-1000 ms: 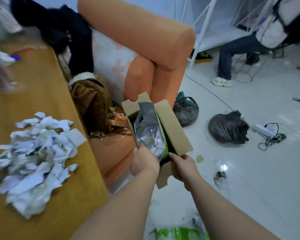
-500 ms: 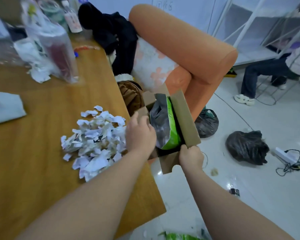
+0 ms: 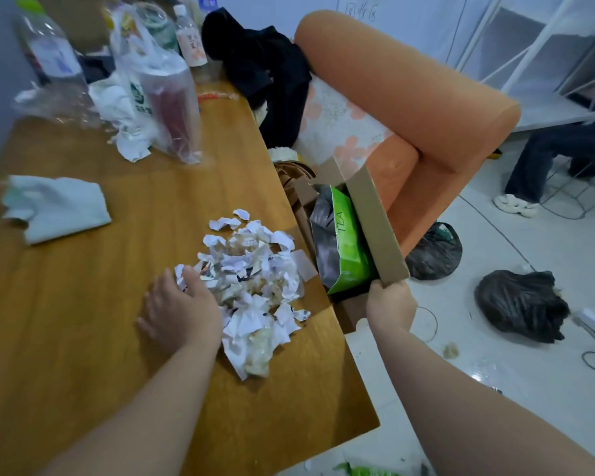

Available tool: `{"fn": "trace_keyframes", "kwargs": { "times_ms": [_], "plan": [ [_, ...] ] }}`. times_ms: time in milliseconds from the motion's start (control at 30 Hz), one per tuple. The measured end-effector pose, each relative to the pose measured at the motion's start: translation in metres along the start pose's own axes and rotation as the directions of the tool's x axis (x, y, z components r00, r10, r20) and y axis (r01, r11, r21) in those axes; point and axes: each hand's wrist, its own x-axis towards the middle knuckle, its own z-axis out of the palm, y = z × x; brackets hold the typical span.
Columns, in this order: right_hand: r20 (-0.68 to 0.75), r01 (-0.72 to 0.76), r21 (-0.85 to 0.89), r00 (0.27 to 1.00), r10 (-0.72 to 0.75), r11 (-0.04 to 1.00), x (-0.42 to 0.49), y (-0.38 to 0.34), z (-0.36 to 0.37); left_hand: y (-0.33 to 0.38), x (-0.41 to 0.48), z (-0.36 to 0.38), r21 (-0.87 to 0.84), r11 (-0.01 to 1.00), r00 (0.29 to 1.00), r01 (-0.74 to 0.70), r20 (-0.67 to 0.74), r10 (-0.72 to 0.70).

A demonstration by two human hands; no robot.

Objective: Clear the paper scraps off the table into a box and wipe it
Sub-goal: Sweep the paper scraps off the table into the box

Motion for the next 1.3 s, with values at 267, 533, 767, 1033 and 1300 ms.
{"fn": "trace_keyframes", "kwargs": {
  "times_ms": [267,533,767,1033,1300],
  "plan": [
    [0.023,-0.013,-0.015,1.000,0.013,1.000,0.009,0.016,-0.005,0.011,-0.015,0.016,-0.234,0.970,0.986,-0.065,0.131,0.098],
    [0.054,0.010,0.012,0.998,-0.011,1.000,0.014,0.017,-0.009,0.035,-0.003,0.037,-0.328,0.944,0.989,-0.026,0.130,0.072],
    [0.073,0.051,0.001,0.996,-0.051,0.999,0.016,0.016,-0.002,0.055,-0.006,0.053,-0.399,0.917,0.978,-0.018,0.186,0.100],
    [0.069,0.068,-0.004,0.995,-0.067,0.998,0.016,0.017,-0.001,0.070,-0.016,0.071,-0.398,0.917,0.982,-0.019,0.164,0.092],
    [0.065,0.073,-0.001,0.995,-0.073,0.997,0.020,0.014,-0.003,0.058,-0.011,0.054,-0.476,0.878,0.999,0.047,0.042,-0.030]
  ]
}}
